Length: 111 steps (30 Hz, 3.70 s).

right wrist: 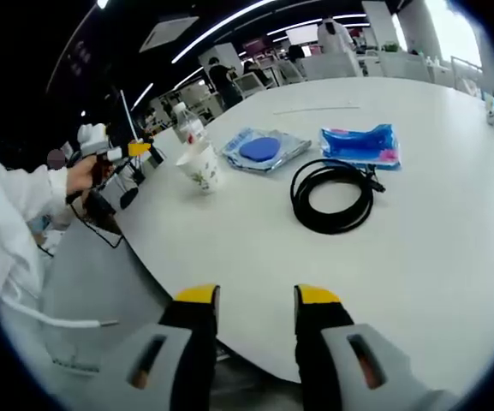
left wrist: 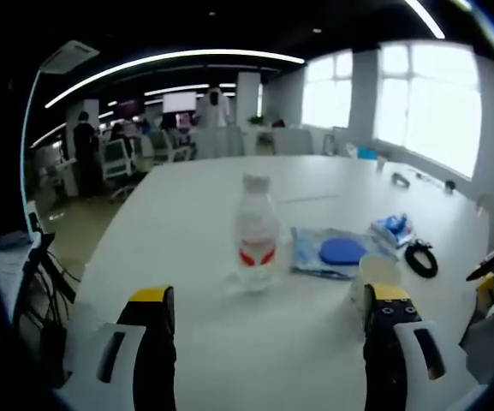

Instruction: Arrange the tabletop items into an orderly group along one side of the table until the central work area is clear of visible clutter.

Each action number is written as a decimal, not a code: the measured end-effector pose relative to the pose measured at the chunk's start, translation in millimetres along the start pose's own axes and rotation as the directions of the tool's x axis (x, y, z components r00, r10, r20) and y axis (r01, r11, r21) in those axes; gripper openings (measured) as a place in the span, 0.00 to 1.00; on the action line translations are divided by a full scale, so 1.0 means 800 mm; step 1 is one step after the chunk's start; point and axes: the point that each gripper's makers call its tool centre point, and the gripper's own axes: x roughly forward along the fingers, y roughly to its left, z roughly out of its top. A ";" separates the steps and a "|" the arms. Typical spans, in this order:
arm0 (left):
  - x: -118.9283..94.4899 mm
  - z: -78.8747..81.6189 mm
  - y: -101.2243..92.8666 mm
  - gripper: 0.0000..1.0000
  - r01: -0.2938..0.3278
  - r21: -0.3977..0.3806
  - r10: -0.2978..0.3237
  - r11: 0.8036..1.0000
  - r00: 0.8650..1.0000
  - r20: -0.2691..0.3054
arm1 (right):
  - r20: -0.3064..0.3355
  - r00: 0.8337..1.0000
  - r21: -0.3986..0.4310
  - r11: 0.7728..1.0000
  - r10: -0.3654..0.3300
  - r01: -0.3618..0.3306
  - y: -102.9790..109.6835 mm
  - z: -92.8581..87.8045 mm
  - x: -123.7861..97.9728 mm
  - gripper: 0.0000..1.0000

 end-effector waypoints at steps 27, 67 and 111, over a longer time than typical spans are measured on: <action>-0.046 -0.061 -0.052 0.97 0.081 -0.022 -0.082 0.996 0.993 -0.083 | -0.024 1.000 -0.001 1.000 -0.004 0.004 -0.007 -0.004 0.002 0.33; -0.064 -0.070 -0.078 0.96 0.088 -0.084 -0.085 0.993 0.996 0.037 | -0.079 0.996 -0.317 0.948 -0.040 0.013 -0.035 0.099 0.022 0.48; -0.062 -0.074 -0.079 0.92 0.114 -0.100 -0.112 0.988 0.993 0.030 | -0.122 0.990 -0.461 0.879 0.070 -0.118 0.008 0.185 0.122 0.47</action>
